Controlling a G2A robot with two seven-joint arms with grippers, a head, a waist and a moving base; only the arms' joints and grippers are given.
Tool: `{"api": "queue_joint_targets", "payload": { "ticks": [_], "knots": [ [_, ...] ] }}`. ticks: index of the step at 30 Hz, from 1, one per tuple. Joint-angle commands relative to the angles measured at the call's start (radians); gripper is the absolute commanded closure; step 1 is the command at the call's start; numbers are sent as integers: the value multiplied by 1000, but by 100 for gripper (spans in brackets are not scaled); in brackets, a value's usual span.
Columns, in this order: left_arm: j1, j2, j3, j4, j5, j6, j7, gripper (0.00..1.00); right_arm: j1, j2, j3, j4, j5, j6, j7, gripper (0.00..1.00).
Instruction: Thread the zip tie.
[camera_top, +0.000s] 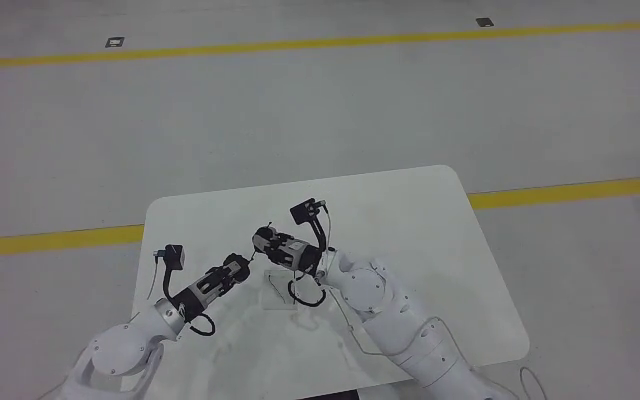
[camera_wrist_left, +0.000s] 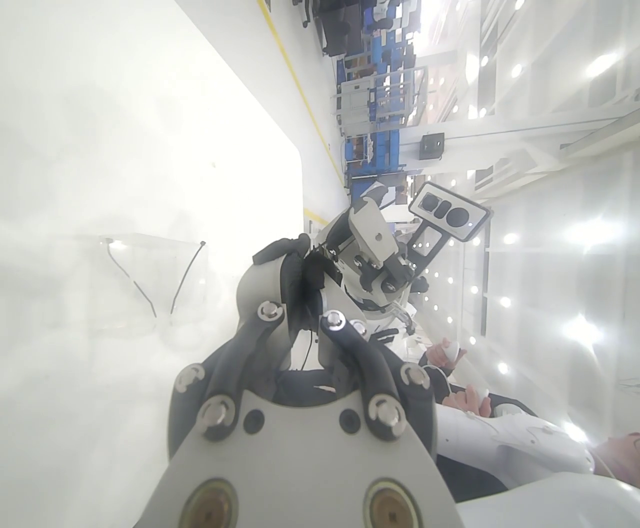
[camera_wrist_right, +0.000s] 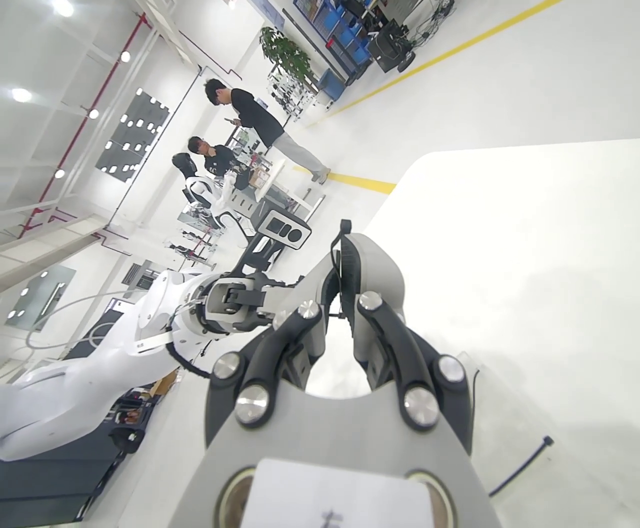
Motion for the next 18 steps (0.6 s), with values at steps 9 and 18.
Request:
{"api": "queue_joint_targets", "payload": {
  "ticks": [9, 18],
  "knots": [
    [0, 0, 0, 0, 0, 0, 0, 100, -4, 9, -8, -10, -5, 0, -19, 100],
    [0, 0, 0, 0, 0, 0, 0, 100, -7, 16, -12, -17, -1, 0, -29, 100]
  ]
}}
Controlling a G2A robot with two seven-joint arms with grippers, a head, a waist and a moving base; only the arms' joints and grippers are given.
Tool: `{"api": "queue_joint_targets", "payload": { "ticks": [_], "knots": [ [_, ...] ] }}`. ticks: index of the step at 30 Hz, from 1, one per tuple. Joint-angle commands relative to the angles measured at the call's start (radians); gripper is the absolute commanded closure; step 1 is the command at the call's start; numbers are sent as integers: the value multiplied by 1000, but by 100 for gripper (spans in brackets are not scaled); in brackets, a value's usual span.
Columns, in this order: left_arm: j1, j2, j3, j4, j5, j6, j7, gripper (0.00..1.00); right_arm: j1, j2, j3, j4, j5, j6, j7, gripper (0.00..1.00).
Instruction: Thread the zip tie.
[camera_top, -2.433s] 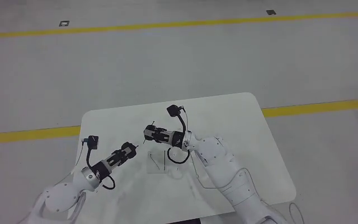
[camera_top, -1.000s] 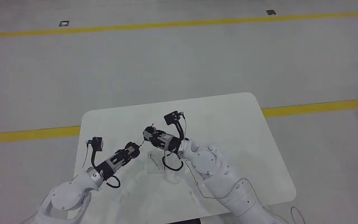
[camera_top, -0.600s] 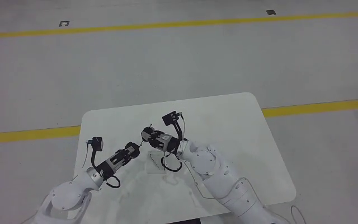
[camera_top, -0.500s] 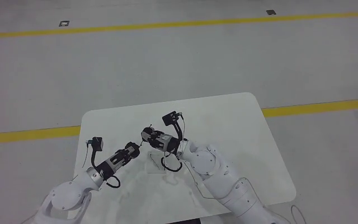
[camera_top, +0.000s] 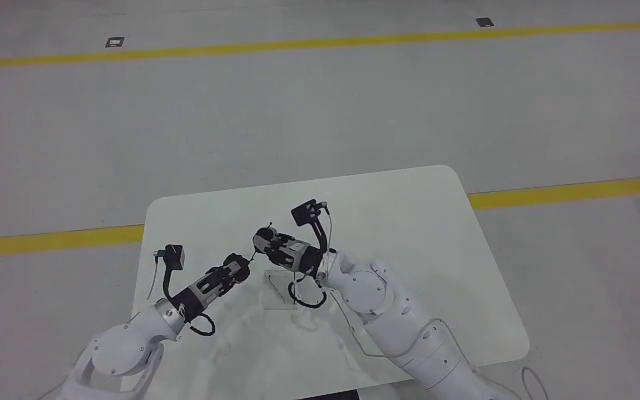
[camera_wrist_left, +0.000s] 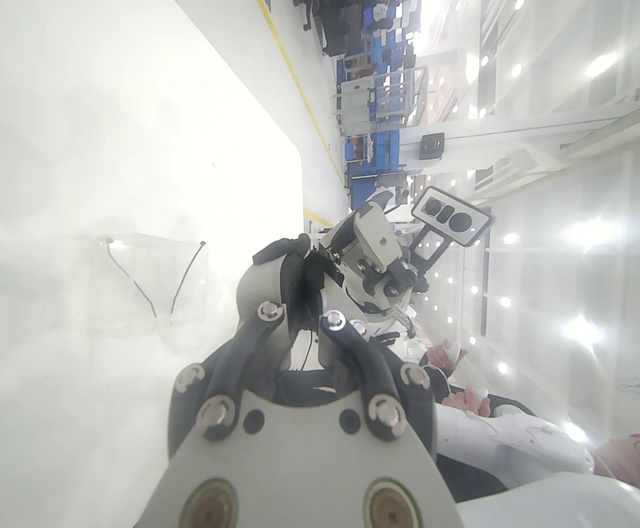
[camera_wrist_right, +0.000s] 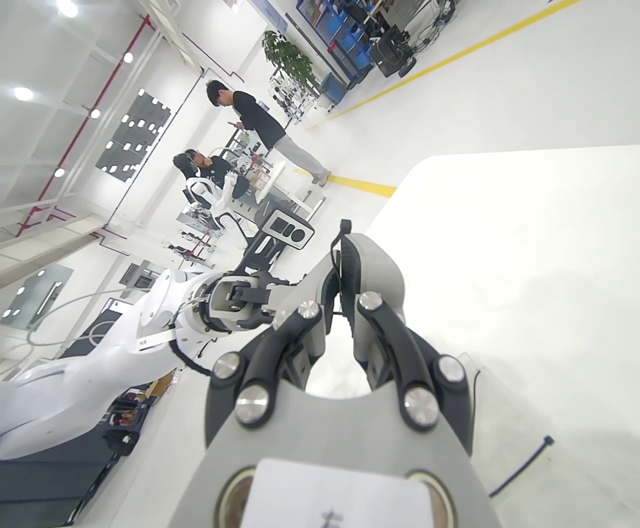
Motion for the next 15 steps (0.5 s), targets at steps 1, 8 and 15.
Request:
{"api": "queue_joint_targets", "payload": {
  "ticks": [1, 8, 15],
  "knots": [
    [0, 0, 0, 0, 0, 0, 0, 100, 0, 2, -1, 0, 0, 0, -1, 100],
    [0, 0, 0, 0, 0, 0, 0, 100, -2, 8, 1, -2, 8, 0, -7, 100],
    [0, 0, 0, 0, 0, 0, 0, 100, 1, 14, -2, 2, 14, 0, -4, 100]
  ]
}}
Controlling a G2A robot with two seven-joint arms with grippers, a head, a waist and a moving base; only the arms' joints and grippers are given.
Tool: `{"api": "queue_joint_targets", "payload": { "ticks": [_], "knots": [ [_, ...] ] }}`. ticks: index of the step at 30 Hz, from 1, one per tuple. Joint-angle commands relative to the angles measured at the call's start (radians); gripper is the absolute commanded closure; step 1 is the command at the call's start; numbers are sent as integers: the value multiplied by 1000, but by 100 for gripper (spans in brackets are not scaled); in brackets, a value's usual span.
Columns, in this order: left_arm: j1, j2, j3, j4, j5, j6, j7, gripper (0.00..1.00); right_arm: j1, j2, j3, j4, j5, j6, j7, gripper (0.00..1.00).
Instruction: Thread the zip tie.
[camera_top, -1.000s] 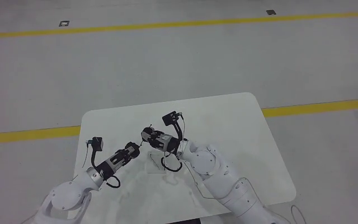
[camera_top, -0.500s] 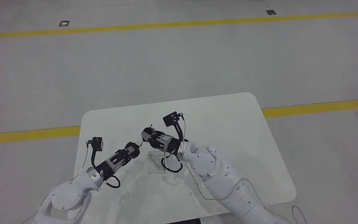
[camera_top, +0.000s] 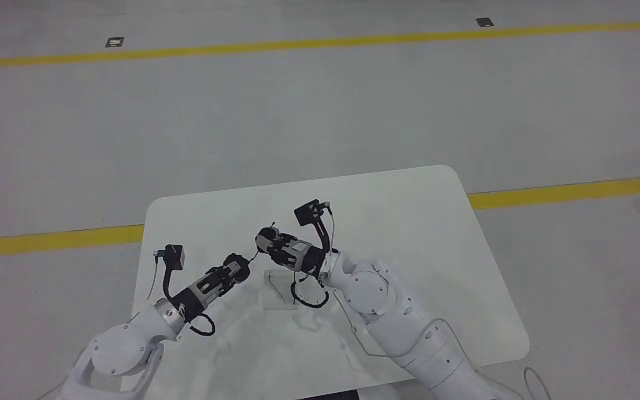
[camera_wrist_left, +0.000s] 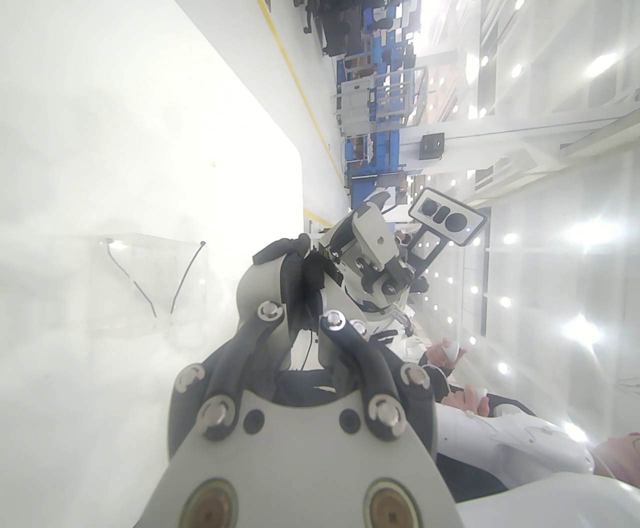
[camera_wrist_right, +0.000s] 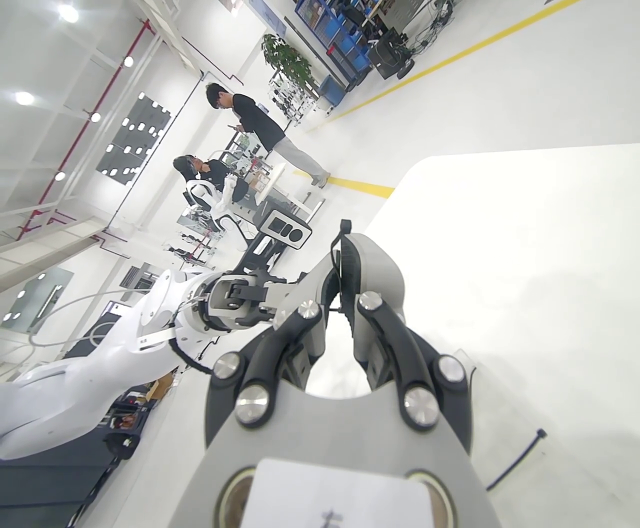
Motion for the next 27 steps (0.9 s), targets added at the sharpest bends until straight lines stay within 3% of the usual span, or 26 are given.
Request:
{"api": "queue_joint_targets", "payload": {
  "ticks": [1, 27],
  "knots": [
    [0, 0, 0, 0, 0, 0, 0, 100, 3, 1, -3, 4, 2, 0, 1, 100],
    [0, 0, 0, 0, 0, 0, 0, 100, 34, 9, -36, 34, 3, 3, -4, 100]
  ]
}}
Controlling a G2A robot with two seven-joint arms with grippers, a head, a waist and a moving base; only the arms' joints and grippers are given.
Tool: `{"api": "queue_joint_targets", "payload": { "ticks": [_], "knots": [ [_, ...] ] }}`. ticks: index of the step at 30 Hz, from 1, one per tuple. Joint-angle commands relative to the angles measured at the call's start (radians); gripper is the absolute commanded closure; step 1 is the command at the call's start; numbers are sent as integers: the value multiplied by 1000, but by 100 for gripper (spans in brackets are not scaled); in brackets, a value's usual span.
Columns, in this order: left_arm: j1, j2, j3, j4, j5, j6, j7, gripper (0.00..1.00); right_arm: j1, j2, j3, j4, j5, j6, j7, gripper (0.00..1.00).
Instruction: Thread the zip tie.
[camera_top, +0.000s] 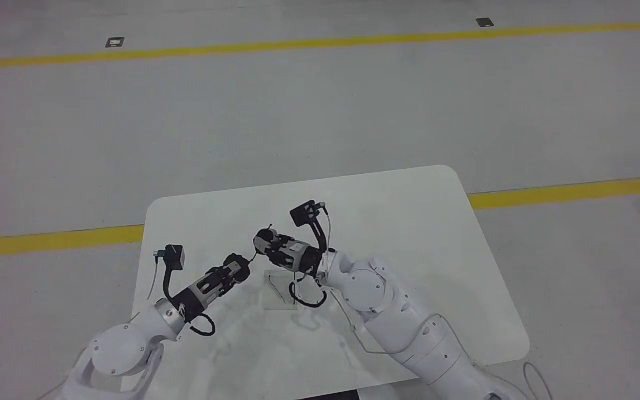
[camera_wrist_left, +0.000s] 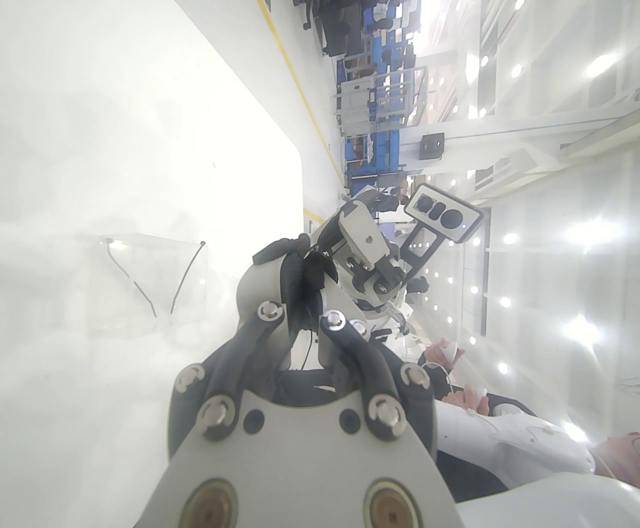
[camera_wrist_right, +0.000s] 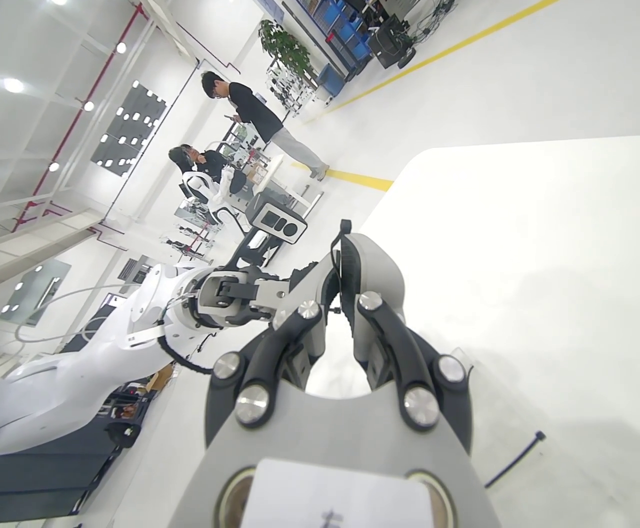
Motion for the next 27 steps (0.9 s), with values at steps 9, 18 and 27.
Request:
{"api": "queue_joint_targets", "payload": {
  "ticks": [9, 18, 27],
  "knots": [
    [0, 0, 0, 0, 0, 0, 0, 100, 4, 2, -12, 3, 6, -3, -4, 100],
    [-11, -1, 13, 7, -4, 6, 15, 100, 7, 9, -22, -4, 18, -3, -10, 100],
    [-9, 2, 5, 2, -12, 6, 12, 100, 12, 13, -25, 8, 7, 1, -20, 100]
  ]
}}
